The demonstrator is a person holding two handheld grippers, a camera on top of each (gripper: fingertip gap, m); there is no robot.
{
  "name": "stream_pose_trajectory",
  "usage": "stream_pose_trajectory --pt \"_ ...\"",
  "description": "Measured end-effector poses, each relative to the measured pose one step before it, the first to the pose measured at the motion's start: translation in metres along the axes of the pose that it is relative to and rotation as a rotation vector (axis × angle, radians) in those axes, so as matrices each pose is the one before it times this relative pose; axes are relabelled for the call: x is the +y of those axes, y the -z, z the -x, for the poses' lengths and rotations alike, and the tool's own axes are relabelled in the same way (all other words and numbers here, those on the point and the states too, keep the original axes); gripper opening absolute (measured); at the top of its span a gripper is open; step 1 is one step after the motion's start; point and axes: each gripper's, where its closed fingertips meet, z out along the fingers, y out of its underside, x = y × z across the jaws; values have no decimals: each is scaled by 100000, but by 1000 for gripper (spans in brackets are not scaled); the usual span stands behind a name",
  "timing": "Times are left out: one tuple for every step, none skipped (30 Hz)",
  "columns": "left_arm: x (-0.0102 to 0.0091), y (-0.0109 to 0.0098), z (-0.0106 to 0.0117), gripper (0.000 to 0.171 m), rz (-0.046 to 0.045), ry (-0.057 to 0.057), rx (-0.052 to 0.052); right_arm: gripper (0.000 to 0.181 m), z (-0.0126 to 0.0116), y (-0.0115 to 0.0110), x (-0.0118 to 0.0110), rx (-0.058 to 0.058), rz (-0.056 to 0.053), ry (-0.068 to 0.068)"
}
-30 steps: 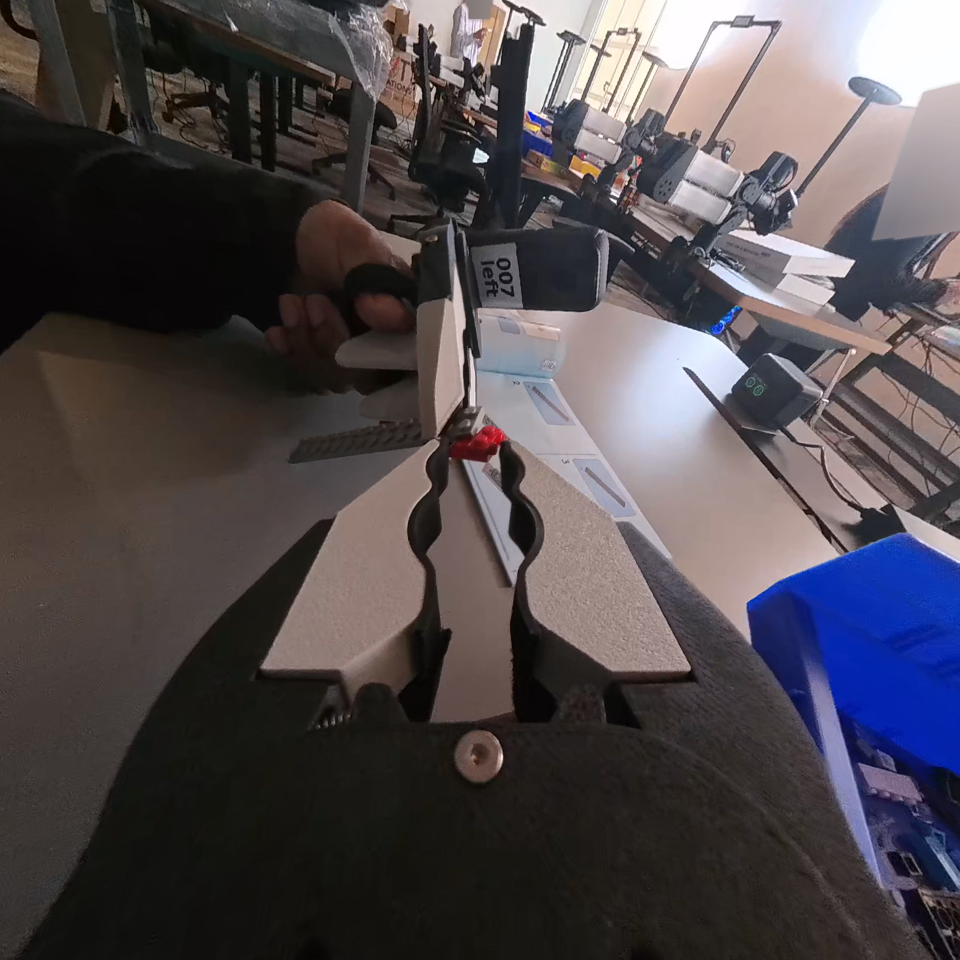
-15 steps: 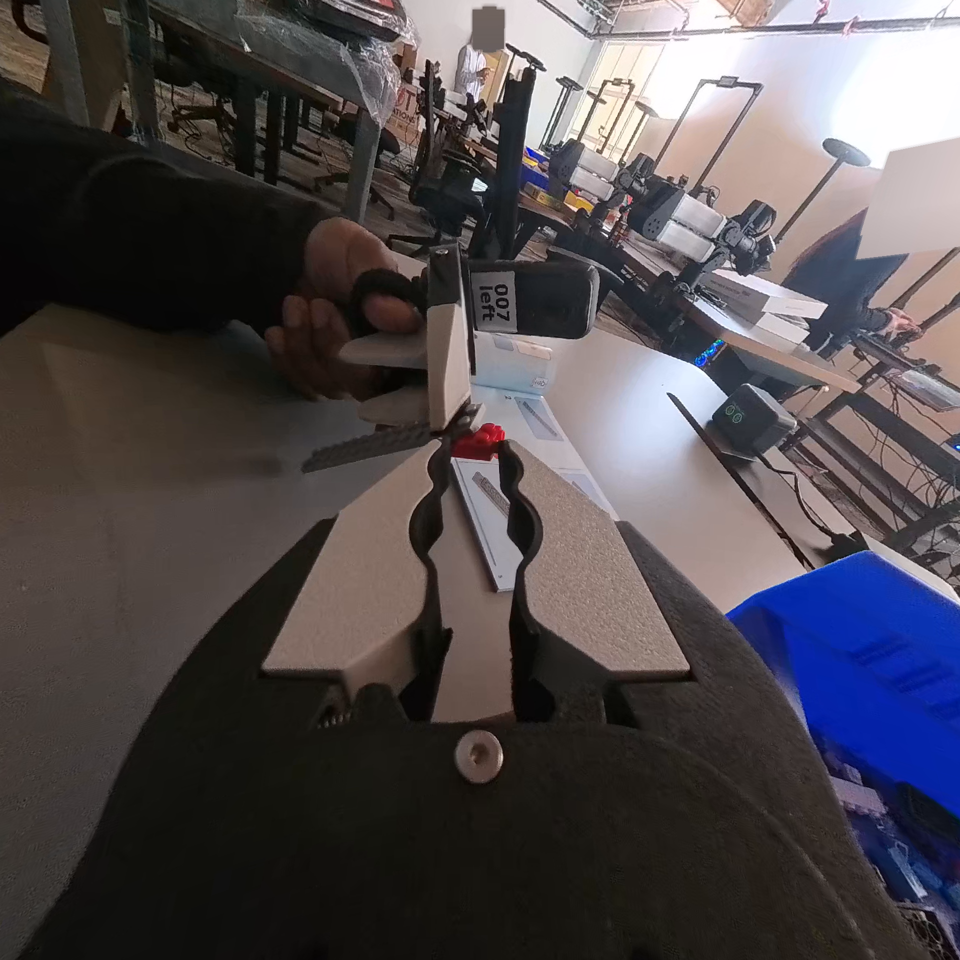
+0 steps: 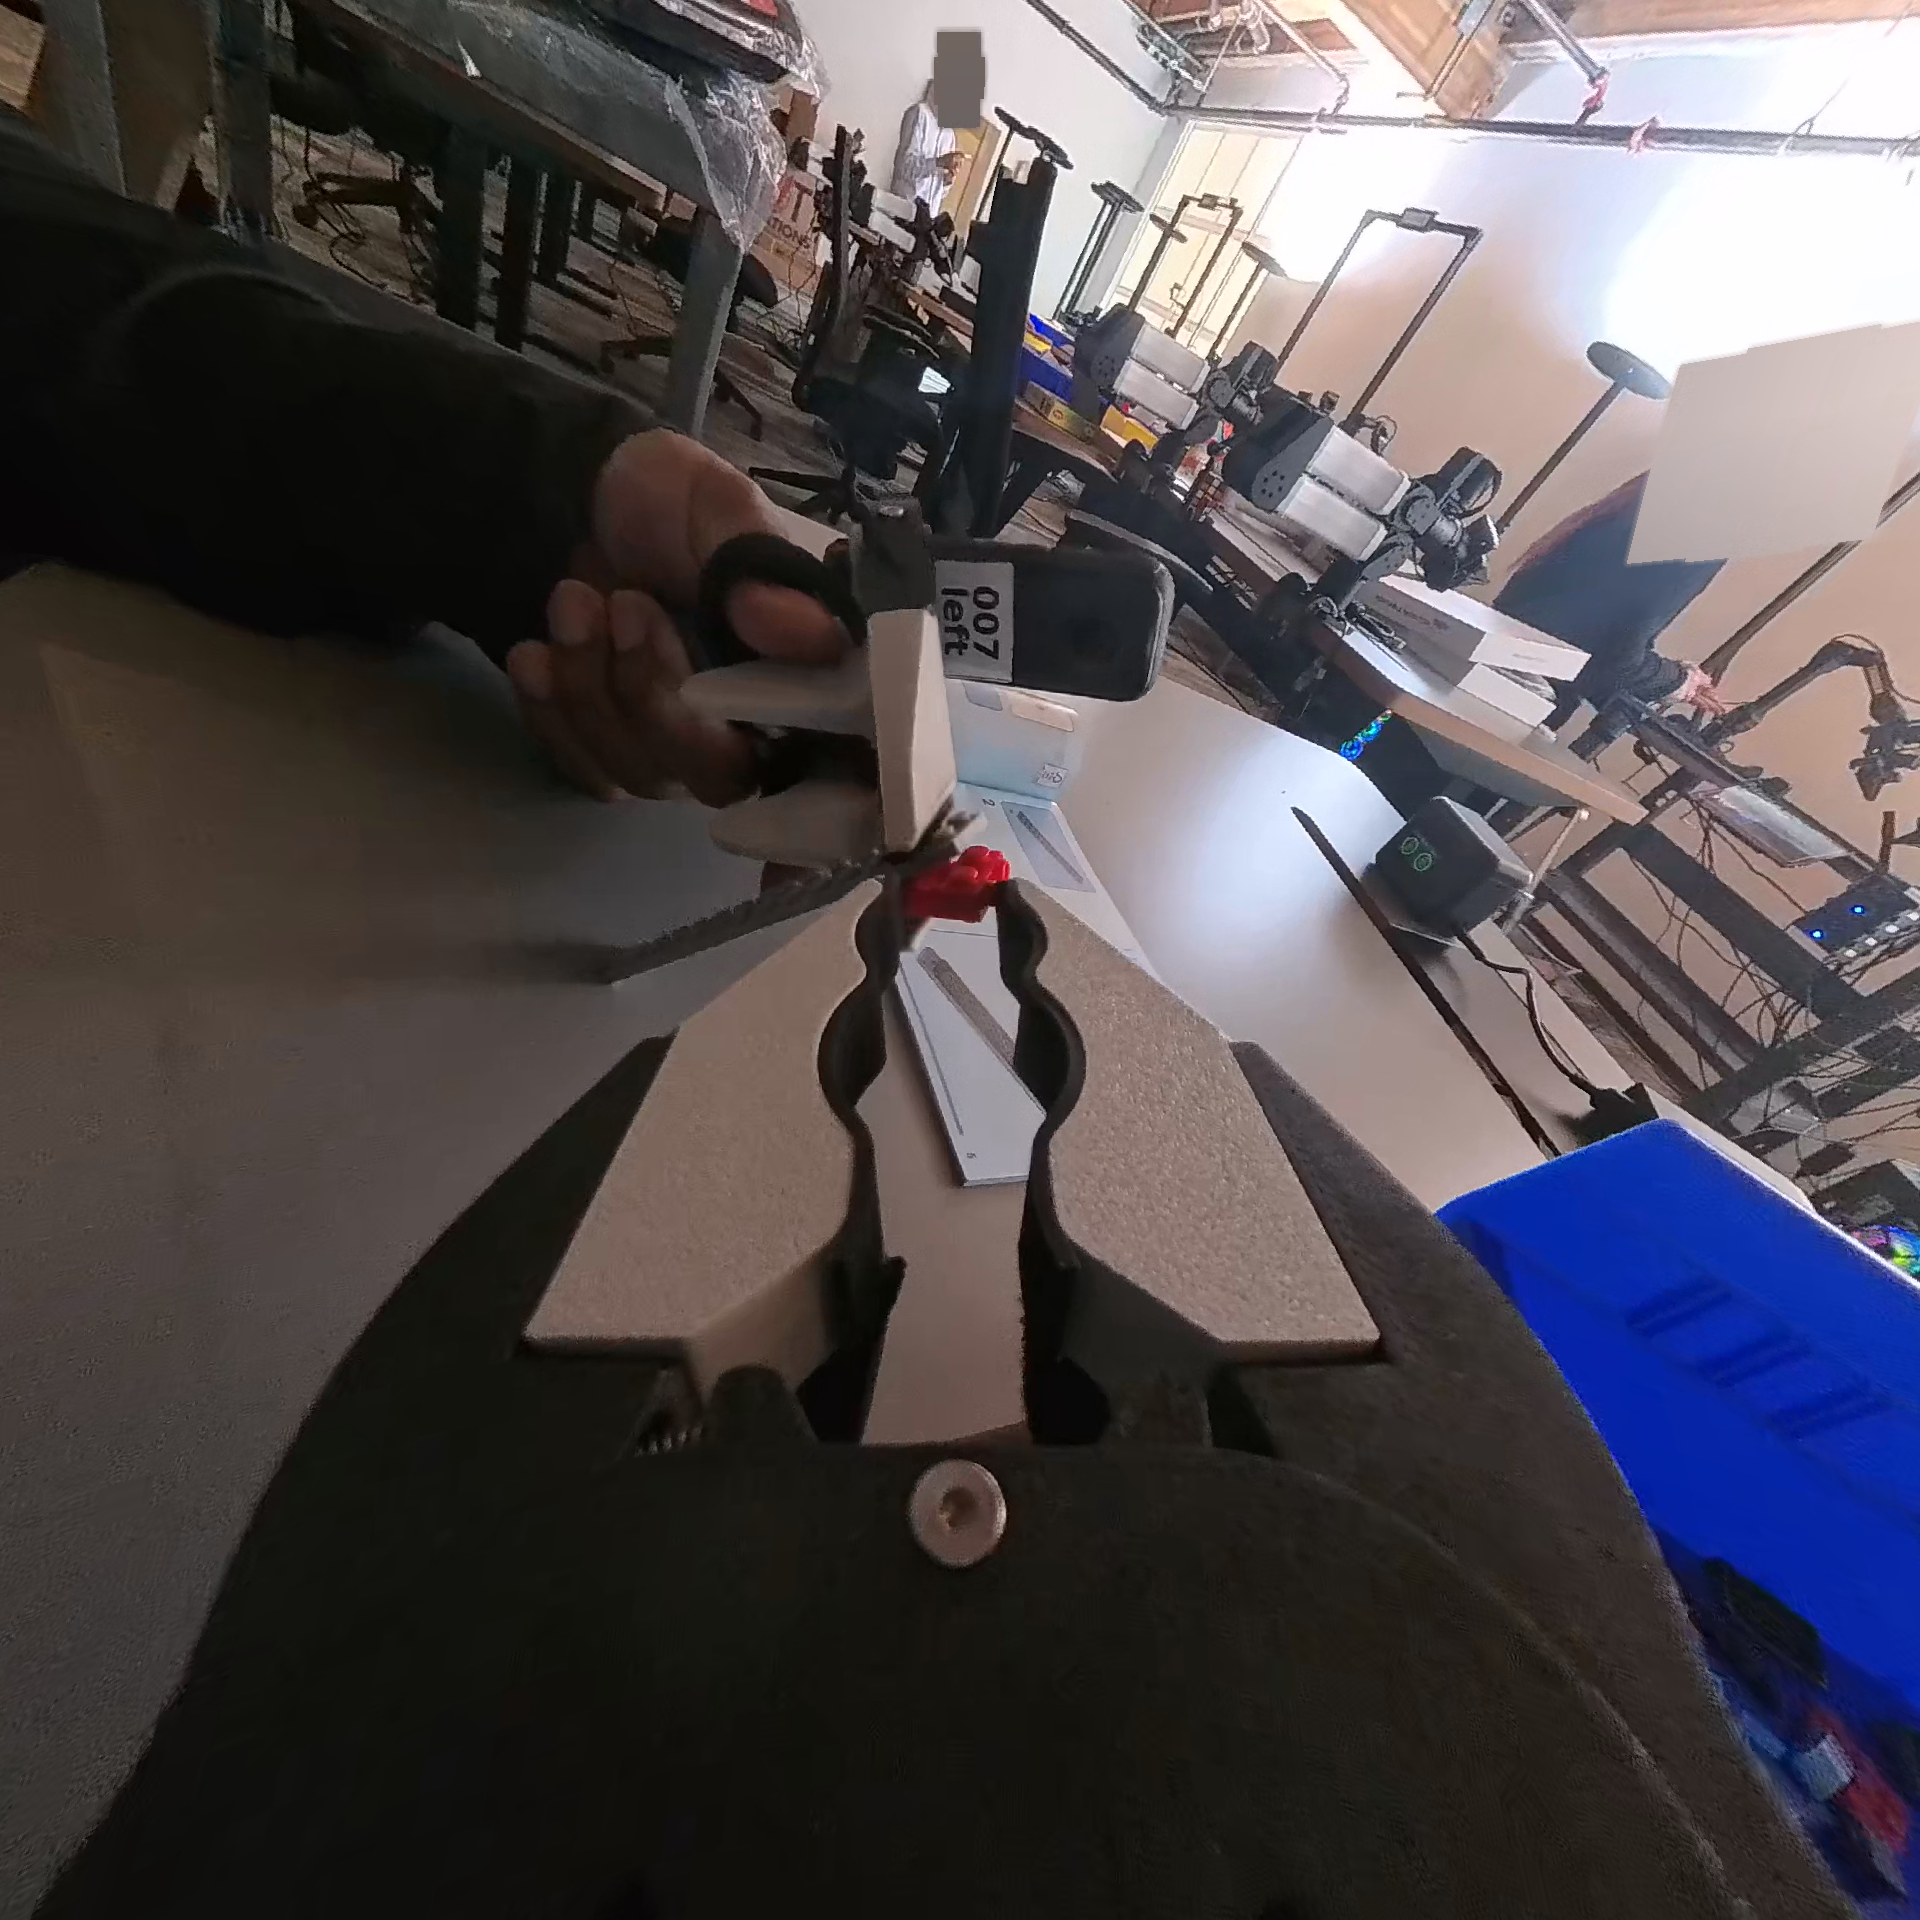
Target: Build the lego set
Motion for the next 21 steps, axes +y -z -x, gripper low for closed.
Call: stream_pose_trajectory --pt "-82 17 55 20 -534 137 -230 20 -4 -7 19 207 139 520" --pt "-43 1 10 20 -244 8 22 21 -3 -5 22 216 162 500" --pt "-8 -20 -5 19 -93 -3 31 21 -7 -5 22 221 160 540" --pt "29 -18 31 20 188 63 -166 21 -19 2 9 335 158 528" --pt "29 -22 -13 20 193 -63 58 21 -23 -6 19 313 94 414" --pt "-16 1 -48 19 -105 -34 277 21 -15 -3 2 220 100 352" --pt "-59 5 -67 19 -466 200 576 21 -10 4 10 300 87 482" --pt "-30 -13 -21 19 -221 321 381 21 -34 -2 25 342 145 515" --pt "-11 3 -5 19 -18 -1 61 21 -12 -5 32 236 219 475" --pt "-28 11 -50 19 -212 -146 252 21 -24 -2 24 294 143 480" --pt "-69 11 -112 20 -495 100 795 21 -33 11 23 343 85 386" --pt "-16 -11 -18 19 -121 214 260 20 -36 -5 14 252 64 146" --pt "5 -13 27 19 80 5 -164 20 -19 6 -2 107 -38 -9" --pt "-13 9 2 19 -57 -13 2 20 -25 7 -13 193 -92 10" --pt "-30 22 1 19 -224 117 58 20 -22 0 -3 200 -60 97" --pt "-83 50 7 19 -453 213 83 20 -18 10 -10 181 -22 105" --pt "-95 59 -14 18 -581 255 176 20 -16 6 -18 158 -75 121" --pt "-100 55 10 18 -587 298 152 20 -19 12 -14 99 -40 49" --pt "-78 46 -14 17 -439 201 144 20 -13 -8 7 133 15 48" --pt "-30 23 -8 17 -183 68 81 20 -10 -6 6 186 27 248" --pt "1 -7 8 17 29 -11 -33 21 3 -3 23 79 174 349"
